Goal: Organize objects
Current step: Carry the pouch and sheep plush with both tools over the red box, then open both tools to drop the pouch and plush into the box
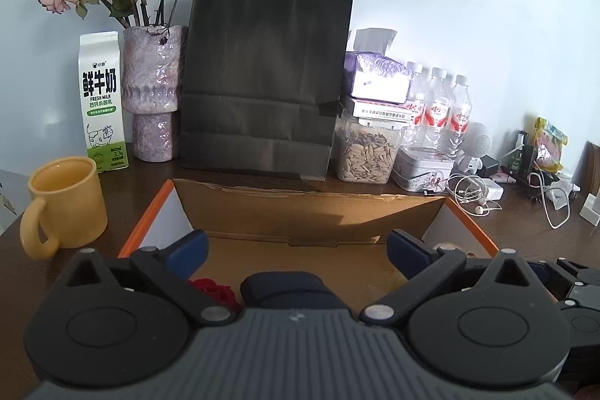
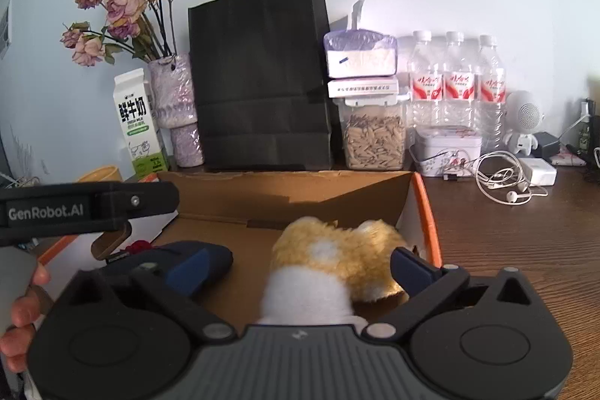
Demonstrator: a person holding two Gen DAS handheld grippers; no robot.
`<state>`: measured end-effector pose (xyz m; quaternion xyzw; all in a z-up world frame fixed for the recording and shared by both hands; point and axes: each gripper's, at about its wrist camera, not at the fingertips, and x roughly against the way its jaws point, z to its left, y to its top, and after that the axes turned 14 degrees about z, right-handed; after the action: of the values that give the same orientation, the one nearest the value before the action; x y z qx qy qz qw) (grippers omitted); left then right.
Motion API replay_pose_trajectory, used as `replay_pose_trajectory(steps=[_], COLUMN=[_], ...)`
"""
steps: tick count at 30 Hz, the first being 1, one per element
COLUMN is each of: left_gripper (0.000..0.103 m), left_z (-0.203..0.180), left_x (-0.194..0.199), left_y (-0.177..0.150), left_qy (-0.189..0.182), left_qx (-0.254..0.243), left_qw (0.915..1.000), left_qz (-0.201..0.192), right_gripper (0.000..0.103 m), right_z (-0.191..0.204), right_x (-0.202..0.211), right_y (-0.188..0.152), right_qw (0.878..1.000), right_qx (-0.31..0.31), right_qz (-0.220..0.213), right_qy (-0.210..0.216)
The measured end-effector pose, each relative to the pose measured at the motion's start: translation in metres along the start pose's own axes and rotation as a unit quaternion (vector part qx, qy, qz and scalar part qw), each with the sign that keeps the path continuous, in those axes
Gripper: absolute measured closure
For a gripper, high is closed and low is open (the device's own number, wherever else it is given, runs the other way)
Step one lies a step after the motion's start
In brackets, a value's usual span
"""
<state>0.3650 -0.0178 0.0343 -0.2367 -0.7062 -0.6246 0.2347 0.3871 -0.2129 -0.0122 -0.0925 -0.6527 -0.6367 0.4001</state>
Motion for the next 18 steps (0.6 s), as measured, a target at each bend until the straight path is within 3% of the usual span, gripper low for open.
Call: replay_pose_trajectory(steps=[18], left_gripper=[0.000], left_z=[0.002], left_x=[0.021], left_y=[-0.004], left_qy=[-0.001], left_qx=[0.005], left_qw=[0.9999], left_qz=[-0.015], right_gripper=[0.000], right_z=[0.009], right_x=[0.022], right_y=[-0.002], right_qw=[1.000], right_qx=[0.016], right_qz=[-0.017], right_qy=[-0.011])
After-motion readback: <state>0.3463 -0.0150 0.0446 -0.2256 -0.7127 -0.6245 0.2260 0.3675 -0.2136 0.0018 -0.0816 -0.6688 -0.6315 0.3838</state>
